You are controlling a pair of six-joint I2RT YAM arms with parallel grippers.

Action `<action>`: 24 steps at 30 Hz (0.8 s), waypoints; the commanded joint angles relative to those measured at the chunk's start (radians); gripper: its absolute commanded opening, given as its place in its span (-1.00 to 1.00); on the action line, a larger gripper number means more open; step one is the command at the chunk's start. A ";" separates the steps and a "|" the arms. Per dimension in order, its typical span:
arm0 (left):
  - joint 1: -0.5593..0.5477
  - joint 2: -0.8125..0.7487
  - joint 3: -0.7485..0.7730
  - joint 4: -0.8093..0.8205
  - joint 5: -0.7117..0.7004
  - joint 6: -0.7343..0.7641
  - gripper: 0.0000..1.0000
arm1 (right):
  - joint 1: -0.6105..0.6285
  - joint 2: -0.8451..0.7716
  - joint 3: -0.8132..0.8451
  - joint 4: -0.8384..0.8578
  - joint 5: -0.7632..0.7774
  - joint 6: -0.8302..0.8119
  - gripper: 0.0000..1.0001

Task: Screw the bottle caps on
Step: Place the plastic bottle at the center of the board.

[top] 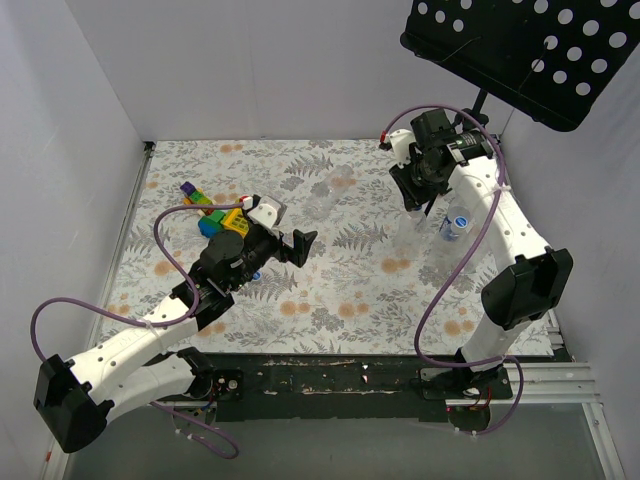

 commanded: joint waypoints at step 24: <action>0.005 -0.019 -0.004 0.013 0.018 0.018 0.96 | -0.009 -0.077 -0.016 0.037 0.020 0.041 0.57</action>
